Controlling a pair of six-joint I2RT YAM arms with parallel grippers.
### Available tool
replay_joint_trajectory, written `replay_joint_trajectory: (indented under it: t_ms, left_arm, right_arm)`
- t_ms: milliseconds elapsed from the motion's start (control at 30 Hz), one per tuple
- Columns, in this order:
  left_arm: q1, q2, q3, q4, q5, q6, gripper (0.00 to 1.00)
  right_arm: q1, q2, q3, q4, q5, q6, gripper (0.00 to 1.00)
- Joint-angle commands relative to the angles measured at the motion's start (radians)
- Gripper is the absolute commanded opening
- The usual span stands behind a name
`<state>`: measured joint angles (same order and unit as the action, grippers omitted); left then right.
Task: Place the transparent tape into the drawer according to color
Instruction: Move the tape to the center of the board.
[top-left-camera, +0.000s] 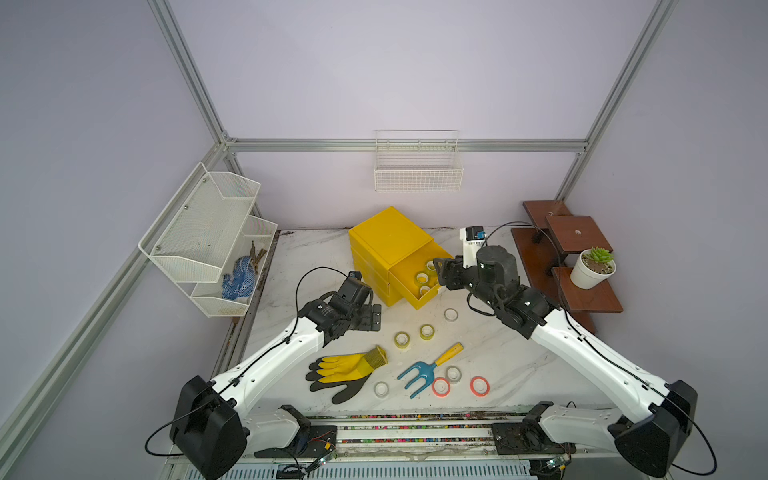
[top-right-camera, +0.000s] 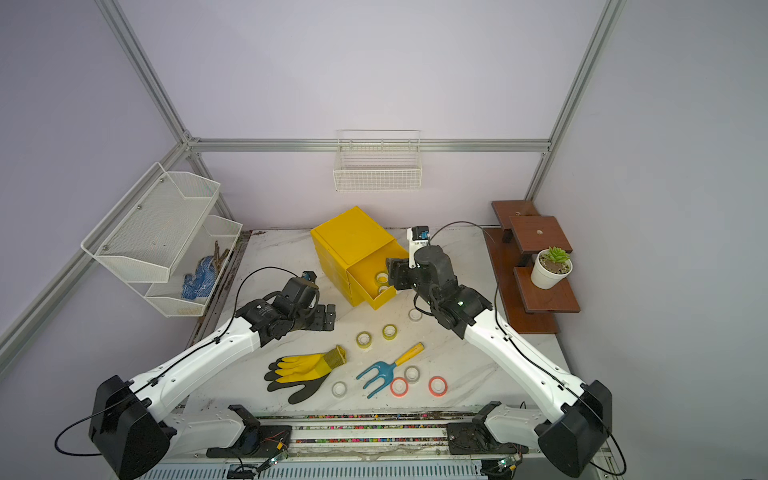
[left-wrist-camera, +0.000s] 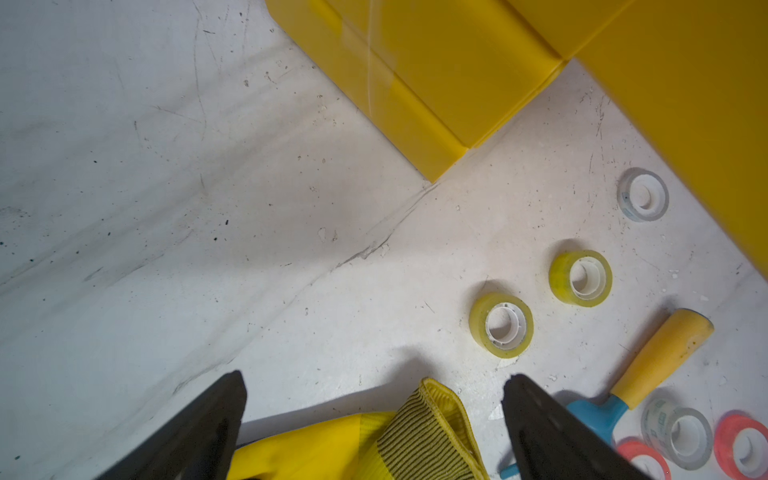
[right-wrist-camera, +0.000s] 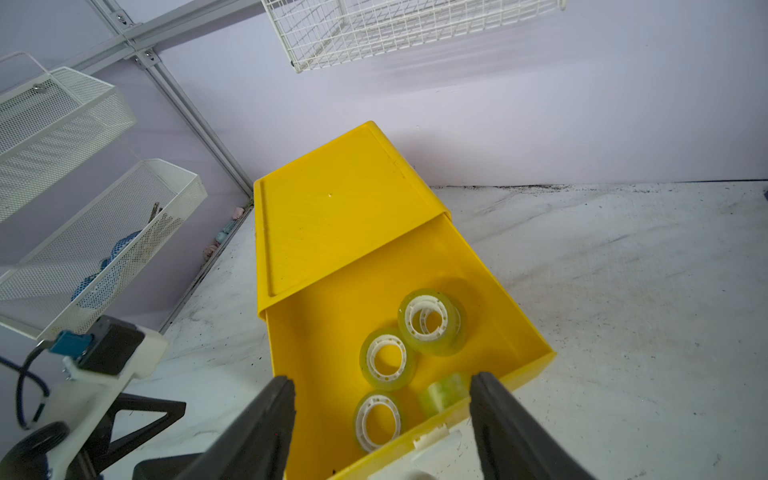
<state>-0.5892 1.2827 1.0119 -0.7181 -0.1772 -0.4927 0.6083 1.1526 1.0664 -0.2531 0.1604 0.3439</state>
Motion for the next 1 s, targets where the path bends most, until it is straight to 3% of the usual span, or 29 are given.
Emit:
replay_joint_trajectory:
  t_ms: [0,300,667,967]
  left_arm:
    - [0.006,0.024,0.039,0.019,0.066,0.029,1.00]
    - [-0.077,0.189,0.016,0.063,0.114,-0.002,0.99]
    - [-0.107,0.337,0.039,0.118,0.095,0.017,0.89]
    - [-0.129,0.426,0.097,0.111,0.100,0.046,0.88]
  right_arm:
    - [-0.003,-0.079,-0.114,0.065,0.024,0.051,0.72]
    - [-0.004,-0.195,-0.245,0.034,0.088,0.086,0.72]
    - [-0.004,-0.197,-0.232,0.019,0.099,0.064,0.73]
    - [-0.006,-0.206,-0.237,0.012,0.112,0.063,0.73]
